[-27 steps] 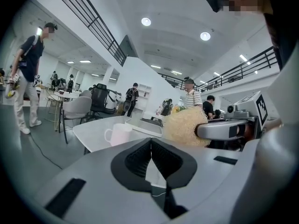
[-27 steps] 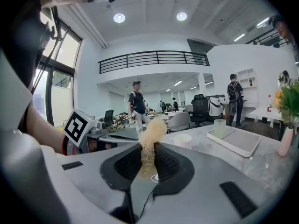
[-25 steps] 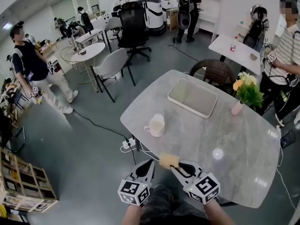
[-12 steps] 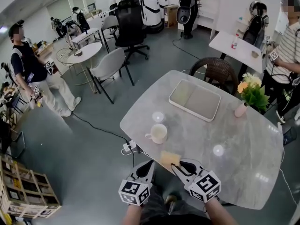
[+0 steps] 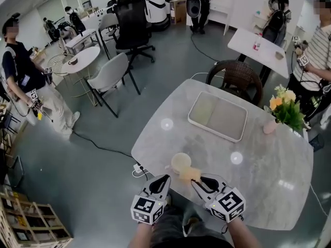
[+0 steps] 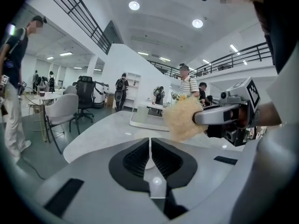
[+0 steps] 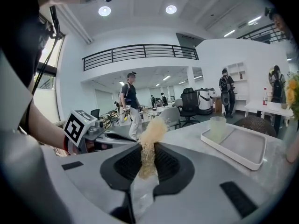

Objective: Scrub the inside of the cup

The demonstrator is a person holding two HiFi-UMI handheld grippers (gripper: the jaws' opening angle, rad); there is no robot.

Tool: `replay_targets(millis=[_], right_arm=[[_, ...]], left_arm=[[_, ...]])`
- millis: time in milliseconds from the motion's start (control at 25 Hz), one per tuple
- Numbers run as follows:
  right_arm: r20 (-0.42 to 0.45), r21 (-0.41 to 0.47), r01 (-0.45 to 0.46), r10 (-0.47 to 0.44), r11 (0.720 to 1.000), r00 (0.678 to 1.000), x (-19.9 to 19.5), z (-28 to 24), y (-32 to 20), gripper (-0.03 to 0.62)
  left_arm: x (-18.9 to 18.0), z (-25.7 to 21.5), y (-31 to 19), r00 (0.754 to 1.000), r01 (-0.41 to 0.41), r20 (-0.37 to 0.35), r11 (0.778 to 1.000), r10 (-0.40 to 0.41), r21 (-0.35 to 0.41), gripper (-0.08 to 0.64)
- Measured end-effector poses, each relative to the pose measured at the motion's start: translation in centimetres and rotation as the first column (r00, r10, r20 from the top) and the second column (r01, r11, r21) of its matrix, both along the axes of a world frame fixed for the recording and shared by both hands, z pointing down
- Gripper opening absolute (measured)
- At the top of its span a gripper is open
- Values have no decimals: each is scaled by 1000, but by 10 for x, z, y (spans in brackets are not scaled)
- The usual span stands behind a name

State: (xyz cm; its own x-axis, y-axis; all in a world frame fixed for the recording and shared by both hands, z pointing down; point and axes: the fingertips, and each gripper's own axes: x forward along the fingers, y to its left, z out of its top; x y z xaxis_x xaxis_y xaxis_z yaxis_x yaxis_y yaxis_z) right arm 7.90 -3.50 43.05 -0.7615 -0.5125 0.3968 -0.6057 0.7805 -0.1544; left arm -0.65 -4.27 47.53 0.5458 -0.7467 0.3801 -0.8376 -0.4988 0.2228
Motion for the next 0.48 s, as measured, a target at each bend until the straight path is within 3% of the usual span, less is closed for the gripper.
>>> replay_targets(millis=[240, 320, 480], right_arm=[[-70, -33, -40, 38, 999, 997, -8, 13, -34, 63], [-108, -43, -46, 41, 998, 993, -11, 18, -44, 63], [-253, -53, -30, 15, 998, 967, -18, 33, -56, 63]], left_arm=[[-10, 25, -28, 987, -120, 97, 991, 125, -53, 20], [-11, 35, -34, 978, -161, 122, 984, 170, -82, 60], [-9, 57, -39, 936, -270, 196, 954, 292, -131, 134]])
